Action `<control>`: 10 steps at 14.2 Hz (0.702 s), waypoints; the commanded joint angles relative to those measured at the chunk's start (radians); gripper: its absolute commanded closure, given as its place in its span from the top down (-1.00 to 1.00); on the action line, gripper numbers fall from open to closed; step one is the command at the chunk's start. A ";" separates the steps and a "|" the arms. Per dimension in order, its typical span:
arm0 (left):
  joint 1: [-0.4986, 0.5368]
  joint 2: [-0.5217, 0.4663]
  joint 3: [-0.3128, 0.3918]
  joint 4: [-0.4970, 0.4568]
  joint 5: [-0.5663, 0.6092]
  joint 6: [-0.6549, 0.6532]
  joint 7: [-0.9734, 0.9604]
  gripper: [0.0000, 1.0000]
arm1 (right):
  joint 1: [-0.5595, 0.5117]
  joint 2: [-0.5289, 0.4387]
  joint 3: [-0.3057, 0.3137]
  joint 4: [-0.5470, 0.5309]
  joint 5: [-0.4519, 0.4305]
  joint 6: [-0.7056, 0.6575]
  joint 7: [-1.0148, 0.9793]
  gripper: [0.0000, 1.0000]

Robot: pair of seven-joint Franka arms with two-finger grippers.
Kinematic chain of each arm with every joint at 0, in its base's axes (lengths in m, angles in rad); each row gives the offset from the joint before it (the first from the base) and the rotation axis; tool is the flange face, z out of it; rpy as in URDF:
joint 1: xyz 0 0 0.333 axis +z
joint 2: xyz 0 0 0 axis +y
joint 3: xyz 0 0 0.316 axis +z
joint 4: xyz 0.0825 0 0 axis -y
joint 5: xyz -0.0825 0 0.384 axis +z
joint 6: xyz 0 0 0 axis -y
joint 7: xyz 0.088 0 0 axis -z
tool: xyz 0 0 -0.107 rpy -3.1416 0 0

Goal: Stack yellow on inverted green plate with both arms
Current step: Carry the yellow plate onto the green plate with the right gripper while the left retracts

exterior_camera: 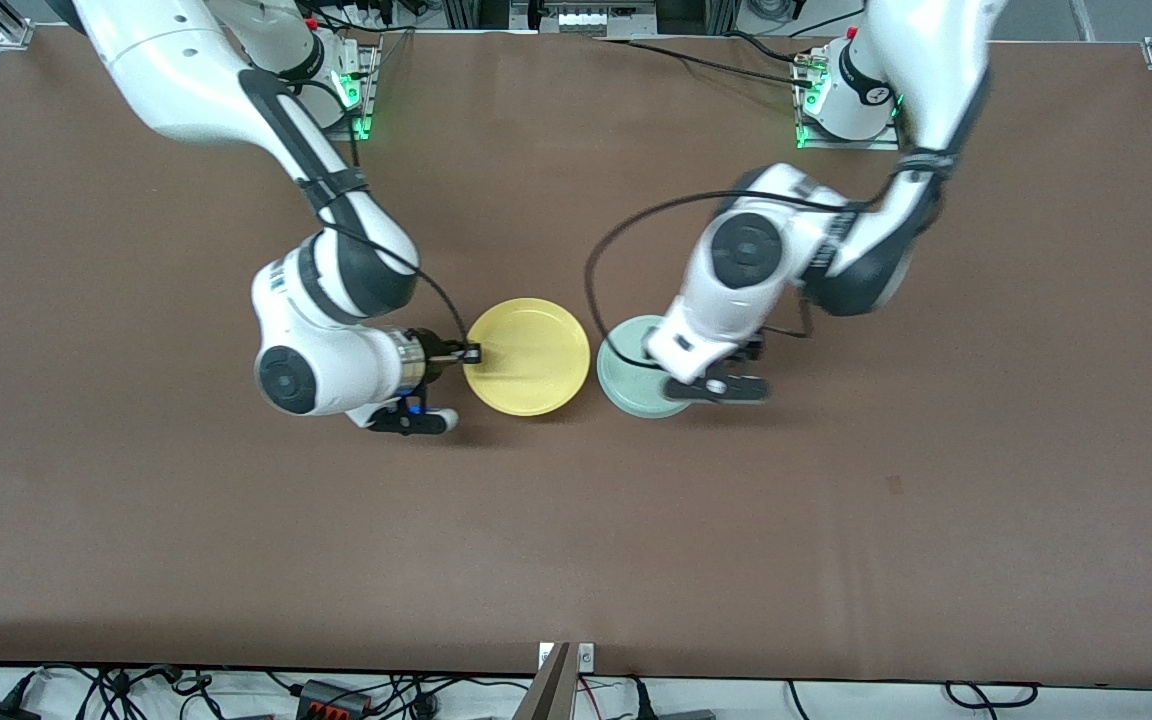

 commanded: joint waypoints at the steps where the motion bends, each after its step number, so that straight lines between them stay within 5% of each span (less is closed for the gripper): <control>1: 0.118 -0.068 -0.010 -0.023 -0.012 -0.057 0.047 1.00 | 0.046 0.034 -0.001 0.012 0.015 0.072 0.068 -1.00; 10: 0.284 -0.303 -0.021 -0.023 -0.017 -0.321 0.325 1.00 | 0.233 0.149 -0.001 0.020 0.015 0.363 0.294 -1.00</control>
